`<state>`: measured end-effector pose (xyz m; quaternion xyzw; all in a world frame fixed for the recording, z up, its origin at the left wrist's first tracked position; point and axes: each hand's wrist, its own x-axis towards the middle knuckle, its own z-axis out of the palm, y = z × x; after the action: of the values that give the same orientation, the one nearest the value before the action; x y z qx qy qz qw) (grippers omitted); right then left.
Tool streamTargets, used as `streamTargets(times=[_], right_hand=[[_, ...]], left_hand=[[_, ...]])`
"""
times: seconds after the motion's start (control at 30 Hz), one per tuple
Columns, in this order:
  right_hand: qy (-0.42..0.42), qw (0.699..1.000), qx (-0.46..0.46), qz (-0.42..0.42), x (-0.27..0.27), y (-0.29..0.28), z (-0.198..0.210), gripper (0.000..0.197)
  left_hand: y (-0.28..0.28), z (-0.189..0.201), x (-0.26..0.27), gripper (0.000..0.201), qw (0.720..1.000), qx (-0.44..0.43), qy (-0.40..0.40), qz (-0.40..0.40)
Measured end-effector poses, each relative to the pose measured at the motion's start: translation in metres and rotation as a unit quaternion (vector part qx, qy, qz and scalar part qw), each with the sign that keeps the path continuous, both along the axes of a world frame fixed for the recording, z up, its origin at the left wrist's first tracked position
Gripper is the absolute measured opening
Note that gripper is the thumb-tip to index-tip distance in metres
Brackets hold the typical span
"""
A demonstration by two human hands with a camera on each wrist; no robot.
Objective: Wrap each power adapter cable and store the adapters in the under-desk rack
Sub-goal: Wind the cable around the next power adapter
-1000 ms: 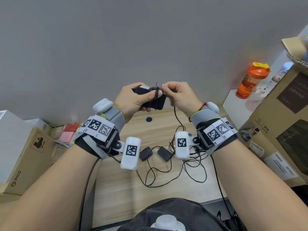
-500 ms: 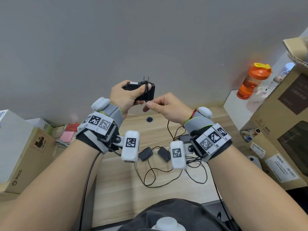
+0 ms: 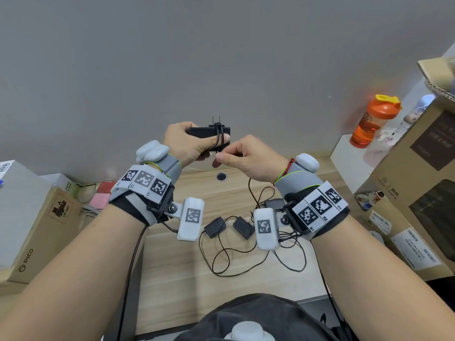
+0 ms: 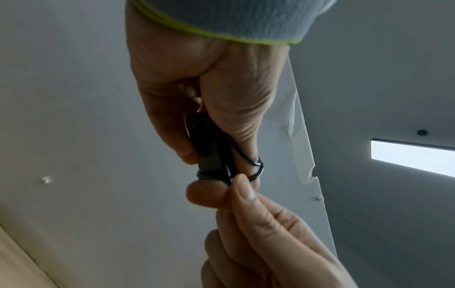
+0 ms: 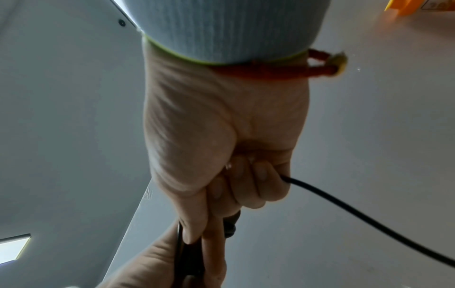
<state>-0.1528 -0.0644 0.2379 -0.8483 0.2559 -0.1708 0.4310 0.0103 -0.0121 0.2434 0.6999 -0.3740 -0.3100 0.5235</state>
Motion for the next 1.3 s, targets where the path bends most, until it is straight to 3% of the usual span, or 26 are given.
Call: streamTargets(times=[0.17,0.3,0.43,0.67,0.93,1.1,1.3], right_hand=[[-0.006,1.0,-0.019,-0.012,-0.005,-0.009,0.0,0.02],[-0.103,0.994,0.014,-0.03,-0.01,-0.021,0.01,0.018],[-0.121,0.99,-0.002,-0.077,-0.011,-0.041,0.011,0.014],[-0.148,0.981,0.025,-0.12,-0.005,-0.055,-0.013,0.019],[-0.094,0.99,0.061,-0.088,0.01,-0.036,-0.036,0.017],[-0.04,0.997,0.042,-0.053,0.015,-0.022,-0.039,0.027],[-0.02,1.0,0.013,-0.015,0.011,-0.011,-0.022,0.022]], left_hand=[[0.002,-0.007,0.003,0.051,1.0,0.016,-0.01,0.01],[0.007,-0.014,0.009,0.059,0.996,0.055,-0.067,-0.011],[0.011,-0.015,0.002,0.053,0.992,0.071,-0.069,-0.077],[0.011,-0.001,-0.011,0.042,0.99,0.012,-0.047,-0.135],[0.006,0.0,-0.01,0.041,0.996,-0.051,0.009,-0.074],[0.0,-0.002,-0.006,0.046,0.995,-0.067,0.06,-0.037],[-0.001,-0.003,0.003,0.046,0.998,-0.046,0.03,0.011]])
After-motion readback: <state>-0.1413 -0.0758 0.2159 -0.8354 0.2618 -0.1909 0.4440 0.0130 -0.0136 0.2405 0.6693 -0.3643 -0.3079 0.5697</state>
